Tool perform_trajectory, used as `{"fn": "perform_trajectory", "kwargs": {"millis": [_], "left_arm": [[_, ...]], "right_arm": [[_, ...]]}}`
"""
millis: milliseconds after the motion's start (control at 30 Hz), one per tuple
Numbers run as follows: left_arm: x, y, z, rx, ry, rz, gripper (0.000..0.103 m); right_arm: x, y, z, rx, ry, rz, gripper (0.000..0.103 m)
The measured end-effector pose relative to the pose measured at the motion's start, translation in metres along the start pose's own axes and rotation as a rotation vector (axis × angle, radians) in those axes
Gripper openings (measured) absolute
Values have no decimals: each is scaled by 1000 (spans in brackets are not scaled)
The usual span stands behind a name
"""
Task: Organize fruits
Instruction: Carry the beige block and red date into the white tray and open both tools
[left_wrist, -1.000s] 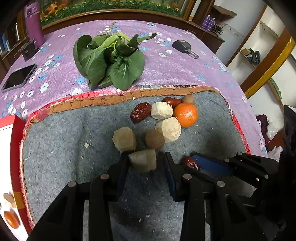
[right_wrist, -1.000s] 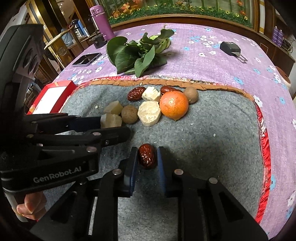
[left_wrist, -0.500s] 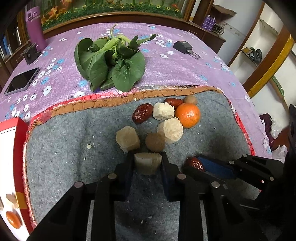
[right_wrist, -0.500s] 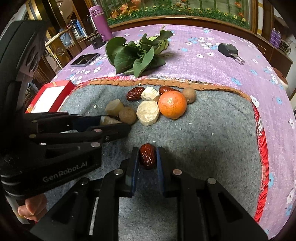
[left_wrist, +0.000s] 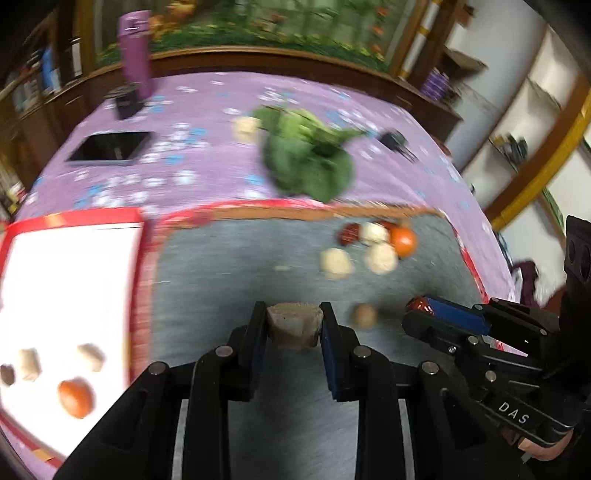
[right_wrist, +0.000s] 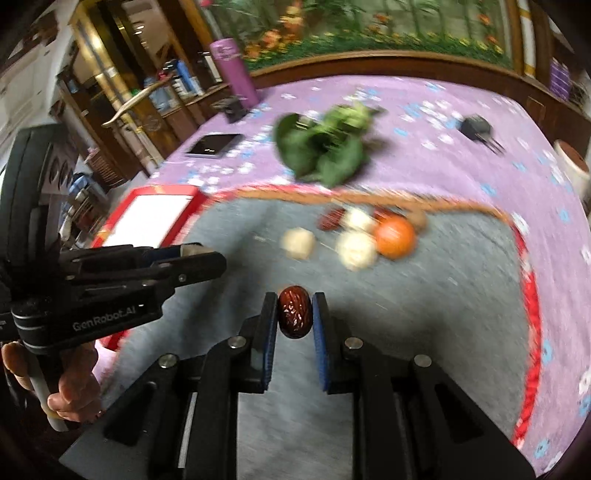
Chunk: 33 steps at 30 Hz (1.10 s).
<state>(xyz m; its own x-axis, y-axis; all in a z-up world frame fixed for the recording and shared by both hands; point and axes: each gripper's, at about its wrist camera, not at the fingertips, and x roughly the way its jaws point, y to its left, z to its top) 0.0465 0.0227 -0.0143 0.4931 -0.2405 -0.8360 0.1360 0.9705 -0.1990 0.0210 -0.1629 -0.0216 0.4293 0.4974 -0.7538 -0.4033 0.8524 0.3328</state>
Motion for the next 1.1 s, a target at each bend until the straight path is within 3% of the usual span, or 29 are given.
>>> {"fn": "perform_trajectory", "kwargs": {"millis": [267,533,800,1100], "left_arm": [[-49,102,-8,-157,-34,159,26],[-51,179,-8,-232,-29,310,26],[-31,203,-12,-245,3,337,26],[-18,207,-17,-239,30,349,26]], "right_arm": [[49,112,43,-181,48,82,21],[122,194,64,-255,143,88,21],[152,218,66,-272,190,55,21],[174,213,65,-253,234,14,21]]}}
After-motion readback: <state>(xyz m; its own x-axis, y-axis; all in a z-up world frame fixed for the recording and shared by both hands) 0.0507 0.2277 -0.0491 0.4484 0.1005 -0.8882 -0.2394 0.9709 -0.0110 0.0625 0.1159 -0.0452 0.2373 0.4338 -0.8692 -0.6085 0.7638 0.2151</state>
